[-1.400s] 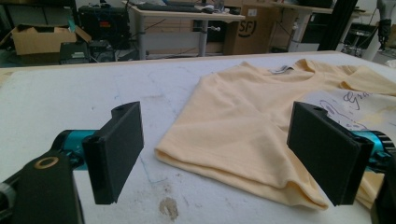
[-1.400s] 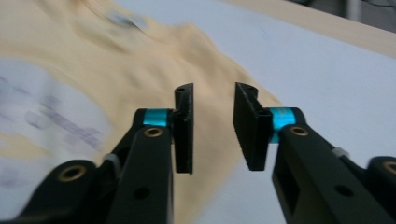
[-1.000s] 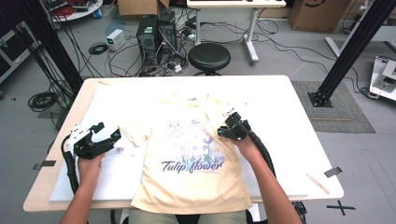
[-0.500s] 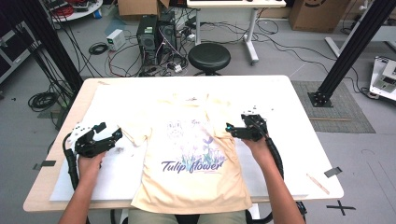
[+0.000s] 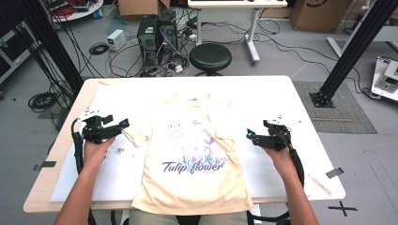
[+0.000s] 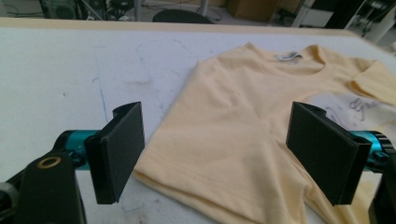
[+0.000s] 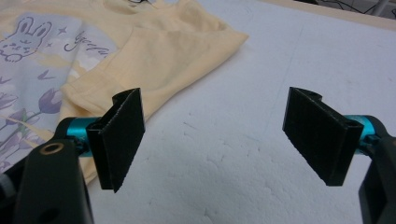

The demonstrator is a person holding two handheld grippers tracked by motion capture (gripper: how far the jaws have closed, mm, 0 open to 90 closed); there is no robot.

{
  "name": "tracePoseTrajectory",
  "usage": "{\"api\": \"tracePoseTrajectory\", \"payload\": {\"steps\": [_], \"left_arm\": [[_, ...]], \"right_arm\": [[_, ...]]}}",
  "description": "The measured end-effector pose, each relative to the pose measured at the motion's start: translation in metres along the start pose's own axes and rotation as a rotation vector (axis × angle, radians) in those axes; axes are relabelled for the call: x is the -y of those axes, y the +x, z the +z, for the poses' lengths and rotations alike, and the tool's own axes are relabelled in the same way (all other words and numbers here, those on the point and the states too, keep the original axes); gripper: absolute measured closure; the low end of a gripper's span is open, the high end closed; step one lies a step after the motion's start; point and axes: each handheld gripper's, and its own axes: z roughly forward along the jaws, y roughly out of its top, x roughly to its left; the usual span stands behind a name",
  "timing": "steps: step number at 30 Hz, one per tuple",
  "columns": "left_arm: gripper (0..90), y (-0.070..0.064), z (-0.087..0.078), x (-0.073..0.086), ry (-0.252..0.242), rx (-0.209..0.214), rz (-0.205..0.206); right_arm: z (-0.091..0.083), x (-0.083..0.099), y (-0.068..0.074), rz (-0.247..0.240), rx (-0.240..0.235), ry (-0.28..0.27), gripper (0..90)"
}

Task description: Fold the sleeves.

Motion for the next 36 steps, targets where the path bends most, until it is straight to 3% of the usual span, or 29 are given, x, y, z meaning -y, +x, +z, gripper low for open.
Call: {"api": "tracePoseTrajectory", "payload": {"steps": [1,2,4,7,11,16,21,24,25,26,28,32,33,36], "left_arm": [[19.5,0.001,0.007,-0.002,0.051,-0.045,0.001],[19.8,0.001,0.007,-0.002,0.051,-0.045,0.001],[22.4,0.002,0.013,-0.004,0.101,-0.109,0.004],[25.7,0.003,0.022,-0.003,0.152,-0.162,-0.008],[28.0,0.0,0.038,0.007,0.25,-0.246,0.011],[33.8,-0.006,0.047,0.01,0.301,-0.273,0.044],[46.4,-0.012,0.046,0.012,0.283,-0.264,0.069],[52.3,-0.012,0.045,0.014,0.269,-0.26,0.063],[60.0,-0.012,0.042,0.015,0.261,-0.231,0.061],[72.3,-0.012,0.042,0.015,0.261,-0.231,0.061],[79.4,-0.013,0.041,0.015,0.253,-0.215,0.057],[81.2,-0.016,0.039,0.011,0.224,-0.168,0.041],[81.2,-0.02,0.04,0.005,0.199,-0.125,0.027],[81.2,-0.025,0.04,-0.002,0.173,-0.09,0.035]], "right_arm": [[-0.001,0.001,-0.001,-0.001,0.0,-0.003,21.2],[-0.002,0.001,-0.002,-0.007,0.003,-0.006,21.2],[-0.002,0.001,-0.002,-0.002,0.003,-0.008,21.3],[-0.002,0.002,-0.004,-0.001,0.007,-0.013,21.2],[-0.001,0.004,-0.007,0.001,0.003,-0.01,21.3],[-0.003,0.006,-0.01,0.016,0.003,-0.006,21.2],[-0.005,0.008,-0.011,0.024,0.002,-0.007,21.3],[-0.007,0.009,-0.011,0.026,0.003,-0.009,21.3],[-0.007,0.009,-0.011,0.027,0.002,-0.008,21.3],[-0.007,0.009,-0.011,0.027,0.002,-0.008,21.3],[-0.006,0.01,-0.012,0.018,0.01,-0.008,21.3],[-0.007,0.01,-0.013,0.027,0.014,-0.009,21.3],[-0.006,0.01,-0.013,0.031,0.014,-0.006,21.3],[-0.006,0.01,-0.013,0.033,0.014,-0.006,21.3]]}}
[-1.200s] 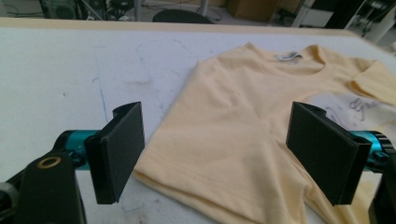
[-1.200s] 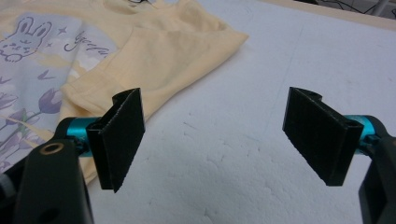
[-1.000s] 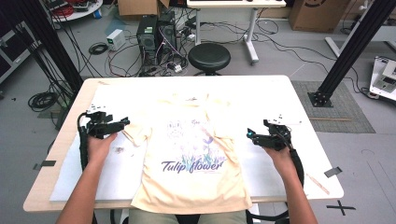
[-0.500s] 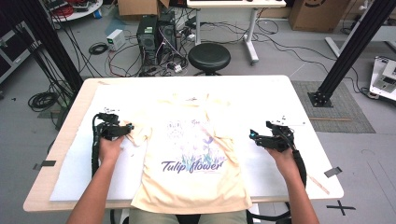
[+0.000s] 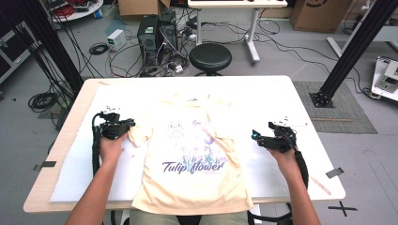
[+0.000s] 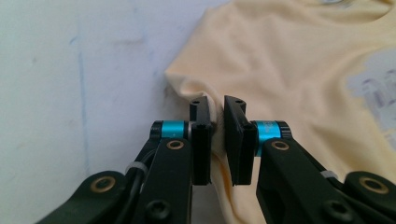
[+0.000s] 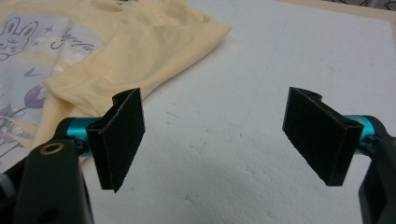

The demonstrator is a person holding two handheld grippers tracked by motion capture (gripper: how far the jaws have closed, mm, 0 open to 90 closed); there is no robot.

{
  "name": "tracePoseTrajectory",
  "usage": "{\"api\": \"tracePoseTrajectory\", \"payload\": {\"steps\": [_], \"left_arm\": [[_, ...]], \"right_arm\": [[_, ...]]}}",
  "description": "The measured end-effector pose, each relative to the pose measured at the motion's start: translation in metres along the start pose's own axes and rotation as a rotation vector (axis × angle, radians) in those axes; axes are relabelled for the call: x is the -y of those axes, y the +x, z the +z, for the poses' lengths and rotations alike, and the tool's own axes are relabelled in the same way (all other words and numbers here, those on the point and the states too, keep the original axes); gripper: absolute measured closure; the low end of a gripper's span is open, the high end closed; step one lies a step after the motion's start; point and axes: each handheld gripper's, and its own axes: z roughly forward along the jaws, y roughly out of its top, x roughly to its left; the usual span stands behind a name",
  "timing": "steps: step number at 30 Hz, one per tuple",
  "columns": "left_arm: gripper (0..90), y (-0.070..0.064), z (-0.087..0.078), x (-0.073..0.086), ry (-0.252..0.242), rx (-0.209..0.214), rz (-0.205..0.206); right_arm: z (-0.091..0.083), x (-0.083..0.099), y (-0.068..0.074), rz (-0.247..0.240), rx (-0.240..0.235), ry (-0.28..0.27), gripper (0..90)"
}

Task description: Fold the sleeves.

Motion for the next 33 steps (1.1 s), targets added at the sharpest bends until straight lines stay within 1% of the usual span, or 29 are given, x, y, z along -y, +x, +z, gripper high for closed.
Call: {"api": "tracePoseTrajectory", "payload": {"steps": [1,2,3,4,5,6,7,8,10,12,13,14,15,16,17,19,20,21,23,24,25,26,27,28,29,30,31,32,33], "left_arm": [[81.2,-0.002,0.0,-0.003,-0.029,0.023,-0.014],[81.2,-0.004,0.001,-0.007,-0.028,0.047,-0.03],[81.2,-0.009,0.002,-0.016,-0.05,0.066,-0.026],[81.2,-0.009,0.002,-0.016,-0.05,0.066,-0.026],[81.2,-0.012,0.003,-0.019,-0.072,0.076,-0.022],[81.2,-0.015,0.005,-0.024,-0.053,0.094,-0.024],[81.2,-0.02,0.009,-0.031,-0.049,0.11,-0.013],[81.2,-0.02,0.009,-0.031,-0.049,0.11,-0.013],[81.1,-0.028,0.016,-0.042,-0.04,0.14,0.004],[81.1,-0.031,0.019,-0.047,-0.036,0.149,0.014],[81.1,-0.039,0.024,-0.053,-0.047,0.166,0.017],[81.1,-0.042,0.028,-0.056,-0.023,0.179,0.018],[81.0,-0.046,0.031,-0.058,-0.015,0.183,0.027],[81.0,-0.046,0.031,-0.058,-0.015,0.183,0.027],[81.0,-0.051,0.035,-0.061,-0.004,0.19,0.044],[80.7,-0.058,0.042,-0.062,0.007,0.206,0.047],[79.0,-0.061,0.045,-0.063,0.017,0.212,0.043],[55.9,-0.064,0.05,-0.063,0.023,0.227,0.009],[44.1,-0.064,0.05,-0.064,0.022,0.228,0.0],[44.1,-0.063,0.048,-0.064,0.001,0.226,0.0],[43.2,-0.058,0.041,-0.064,-0.036,0.2,0.015],[44.3,-0.058,0.041,-0.064,-0.036,0.2,0.015],[44.3,-0.054,0.036,-0.064,-0.053,0.195,0.016],[55.0,-0.048,0.032,-0.062,-0.059,0.192,0.021],[58.8,-0.043,0.028,-0.06,-0.066,0.178,0.023],[66.8,-0.037,0.025,-0.056,-0.068,0.165,0.03],[71.4,-0.024,0.02,-0.048,-0.067,0.096,0.037],[75.0,-0.024,0.02,-0.048,-0.067,0.096,0.037],[75.0,-0.016,0.019,-0.045,-0.04,0.063,0.031]], "right_arm": [[0.0,0.0,0.0,-0.001,-0.001,-0.001,21.3],[0.001,-0.001,0.001,-0.014,-0.006,-0.001,21.3],[0.001,-0.001,0.002,-0.026,-0.007,-0.004,21.3],[0.001,-0.001,0.002,-0.026,-0.007,-0.004,21.3],[0.001,-0.001,0.003,-0.029,-0.008,-0.003,21.3],[0.001,-0.001,0.003,-0.036,-0.007,-0.004,21.3],[0.002,-0.001,0.004,-0.041,-0.008,-0.002,21.3],[0.002,-0.001,0.004,-0.041,-0.008,-0.002,21.3],[0.001,-0.001,0.004,-0.035,-0.009,-0.001,21.3],[0.001,-0.001,0.003,-0.04,-0.008,-0.006,21.3],[0.001,0.0,0.003,-0.035,-0.005,-0.004,21.3],[0.001,0.0,0.003,-0.034,-0.006,-0.004,21.3],[0.001,0.0,0.002,-0.033,-0.006,-0.004,21.3],[0.001,0.0,0.002,-0.033,-0.006,-0.004,21.3],[0.001,0.0,0.002,-0.031,-0.005,-0.002,21.3],[0.001,0.001,0.002,-0.03,-0.005,-0.002,21.3],[0.001,0.001,0.002,-0.027,-0.005,0.001,21.3],[0.001,0.001,0.001,-0.033,-0.003,0.003,21.3],[0.0,0.002,0.001,-0.03,0.0,0.007,21.3],[0.0,0.002,0.001,-0.03,0.0,0.007,21.3],[-0.001,0.003,0.0,-0.025,0.004,0.007,21.3],[-0.001,0.003,0.0,-0.025,0.004,0.007,21.3],[-0.001,0.003,-0.001,-0.025,0.007,0.005,21.3],[-0.002,0.004,-0.002,-0.024,0.009,0.003,21.3],[-0.003,0.004,-0.002,-0.021,0.01,0.003,21.3],[-0.003,0.004,-0.002,-0.025,0.01,0.001,21.3],[-0.003,0.004,-0.001,-0.026,0.011,0.003,21.3],[-0.003,0.004,-0.001,-0.026,0.011,0.003,21.3],[-0.003,0.004,-0.001,-0.024,0.012,0.004,21.3]]}}
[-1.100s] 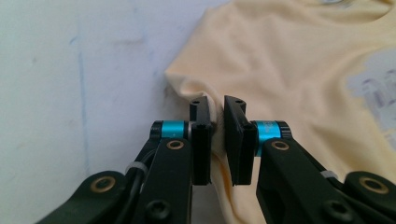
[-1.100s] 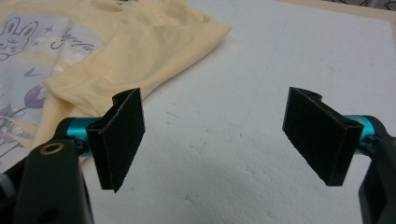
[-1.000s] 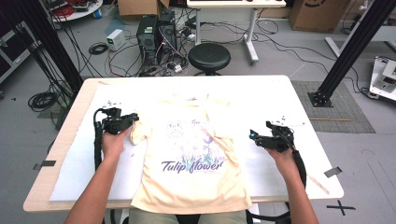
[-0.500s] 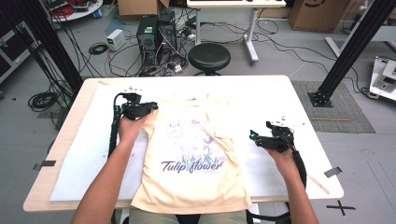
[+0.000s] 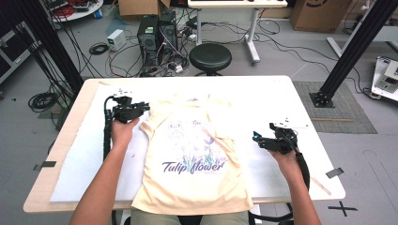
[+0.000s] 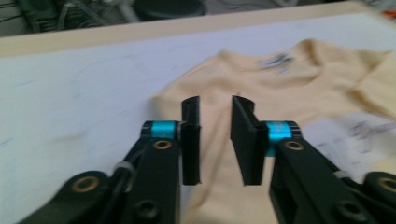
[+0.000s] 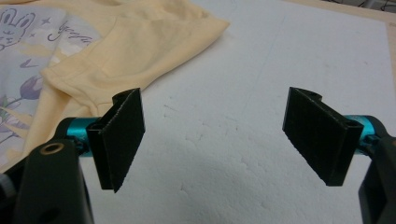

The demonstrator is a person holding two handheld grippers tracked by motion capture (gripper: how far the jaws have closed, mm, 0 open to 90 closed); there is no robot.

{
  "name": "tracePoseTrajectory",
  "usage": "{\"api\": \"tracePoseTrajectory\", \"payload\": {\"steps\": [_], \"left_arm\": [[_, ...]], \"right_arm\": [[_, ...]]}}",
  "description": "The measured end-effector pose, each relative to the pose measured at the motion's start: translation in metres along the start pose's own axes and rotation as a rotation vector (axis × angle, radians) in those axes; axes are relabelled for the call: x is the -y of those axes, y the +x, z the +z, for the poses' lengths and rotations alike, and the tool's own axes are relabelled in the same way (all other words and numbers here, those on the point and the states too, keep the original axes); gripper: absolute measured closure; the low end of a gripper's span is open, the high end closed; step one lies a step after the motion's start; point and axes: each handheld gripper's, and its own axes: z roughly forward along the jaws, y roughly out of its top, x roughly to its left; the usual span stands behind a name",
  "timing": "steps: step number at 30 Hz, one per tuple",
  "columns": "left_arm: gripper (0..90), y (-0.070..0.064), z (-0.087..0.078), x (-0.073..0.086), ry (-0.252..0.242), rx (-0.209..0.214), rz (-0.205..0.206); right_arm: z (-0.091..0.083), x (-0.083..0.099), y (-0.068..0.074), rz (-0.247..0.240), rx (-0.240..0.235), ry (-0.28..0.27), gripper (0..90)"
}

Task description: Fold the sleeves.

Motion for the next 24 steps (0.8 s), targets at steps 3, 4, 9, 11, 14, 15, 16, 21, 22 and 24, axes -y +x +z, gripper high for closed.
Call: {"api": "tracePoseTrajectory", "payload": {"steps": [3,4,9,11,14,15,16,21,22,24], "left_arm": [[79.6,0.017,0.002,0.015,0.045,-0.043,-0.027],[79.6,0.022,0.005,0.021,0.072,-0.037,-0.041],[66.8,0.026,0.016,0.034,0.164,0.028,-0.069],[66.4,0.024,0.02,0.035,0.179,0.042,-0.059],[67.7,0.02,0.023,0.035,0.182,0.109,-0.068],[68.8,0.017,0.024,0.035,0.186,0.138,-0.069],[70.5,0.015,0.024,0.035,0.189,0.164,-0.07],[83.4,0.004,0.025,0.033,0.192,0.231,-0.052],[85.7,0.0,0.023,0.032,0.188,0.249,-0.041],[87.1,-0.006,0.021,0.029,0.165,0.282,-0.026]], "right_arm": [[0.001,-0.001,0.001,-0.011,-0.004,-0.002,21.3],[0.001,-0.001,0.003,-0.005,-0.005,0.001,21.3],[0.004,-0.002,0.003,-0.012,-0.012,0.006,21.3],[0.005,-0.002,0.004,-0.012,-0.013,0.009,21.3],[0.005,-0.002,0.005,-0.01,-0.014,0.013,21.3],[0.005,-0.002,0.004,-0.013,-0.016,0.011,21.3],[0.005,-0.002,0.004,-0.018,-0.014,0.007,21.3],[0.004,-0.002,0.004,-0.021,-0.015,0.009,21.3],[0.005,-0.002,0.004,-0.021,-0.016,0.009,21.3],[0.004,-0.002,0.005,-0.015,-0.015,0.011,21.3]]}}
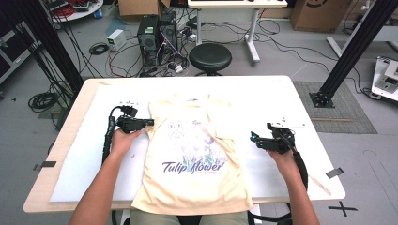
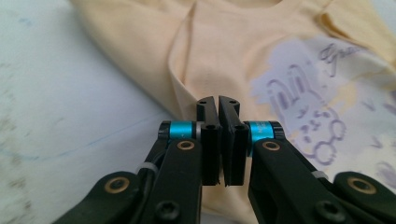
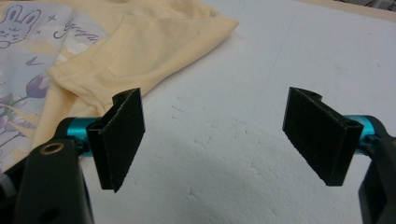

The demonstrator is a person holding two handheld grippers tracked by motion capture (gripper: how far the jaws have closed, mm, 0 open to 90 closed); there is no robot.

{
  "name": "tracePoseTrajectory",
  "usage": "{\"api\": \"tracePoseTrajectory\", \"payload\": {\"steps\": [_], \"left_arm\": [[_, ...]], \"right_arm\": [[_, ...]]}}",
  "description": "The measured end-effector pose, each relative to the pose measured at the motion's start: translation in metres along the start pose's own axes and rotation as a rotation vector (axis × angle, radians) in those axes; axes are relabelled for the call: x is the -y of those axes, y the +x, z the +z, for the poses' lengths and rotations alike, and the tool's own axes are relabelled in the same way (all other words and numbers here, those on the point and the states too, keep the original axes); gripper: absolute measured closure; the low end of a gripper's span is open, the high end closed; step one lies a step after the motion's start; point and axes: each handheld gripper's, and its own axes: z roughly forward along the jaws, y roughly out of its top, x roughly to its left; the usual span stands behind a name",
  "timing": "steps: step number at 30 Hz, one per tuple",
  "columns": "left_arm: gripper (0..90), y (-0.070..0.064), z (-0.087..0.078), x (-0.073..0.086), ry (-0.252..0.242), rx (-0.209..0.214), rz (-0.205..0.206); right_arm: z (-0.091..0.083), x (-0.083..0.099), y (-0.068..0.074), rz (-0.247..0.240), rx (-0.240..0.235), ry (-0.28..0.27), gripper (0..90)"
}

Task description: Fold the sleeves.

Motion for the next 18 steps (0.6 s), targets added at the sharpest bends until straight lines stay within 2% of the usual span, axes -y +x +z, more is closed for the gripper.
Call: {"api": "tracePoseTrajectory", "payload": {"steps": [1,3,5,7,8,9,10,11,12,13,14,16,17,18], "left_arm": [[87.3,0.0,0.0,0.0,0.0,0.0,0.0],[87.3,-0.009,-0.002,-0.003,-0.034,0.05,0.025],[87.2,-0.02,-0.002,-0.005,-0.06,0.112,0.06],[86.7,-0.032,-0.001,-0.006,-0.081,0.21,0.083],[84.2,-0.037,0.001,-0.007,-0.092,0.252,0.094],[74.1,-0.042,0.002,-0.007,-0.109,0.268,0.095],[61.7,-0.046,0.002,-0.009,-0.117,0.253,0.098],[51.4,-0.048,0.0,-0.011,-0.131,0.212,0.097],[47.6,-0.048,-0.001,-0.012,-0.146,0.182,0.095],[44.7,-0.046,-0.007,-0.014,-0.177,0.1,0.101],[40.5,-0.046,-0.007,-0.014,-0.177,0.1,0.101],[28.1,-0.042,-0.011,-0.014,-0.189,0.028,0.095],[22.6,-0.04,-0.013,-0.014,-0.194,0.006,0.095],[21.7,-0.038,-0.014,-0.013,-0.201,-0.014,0.098]], "right_arm": [[0.0,0.0,0.0,0.0,0.0,0.001,21.3],[0.0,0.0,0.0,0.007,0.001,0.0,21.3],[0.0,0.0,0.0,0.007,0.002,0.0,21.3],[0.0,0.0,0.0,0.007,0.001,0.002,21.3],[0.0,0.0,0.0,0.006,0.002,0.005,21.3],[0.0,0.0,0.0,0.007,0.001,0.005,21.3],[0.0,0.0,0.0,0.006,0.003,0.006,21.3],[0.0,0.0,0.0,0.004,0.002,0.003,21.3],[0.0,0.0,-0.001,0.003,0.003,0.002,21.3],[0.0,0.001,-0.001,0.005,0.003,0.002,21.3],[-0.001,0.001,-0.001,0.0,0.001,0.0,21.3],[-0.001,0.001,-0.001,-0.008,0.005,-0.004,21.3],[-0.001,0.001,-0.001,-0.008,0.004,-0.003,21.3],[-0.001,0.0,-0.001,0.003,0.003,0.001,21.3]]}}
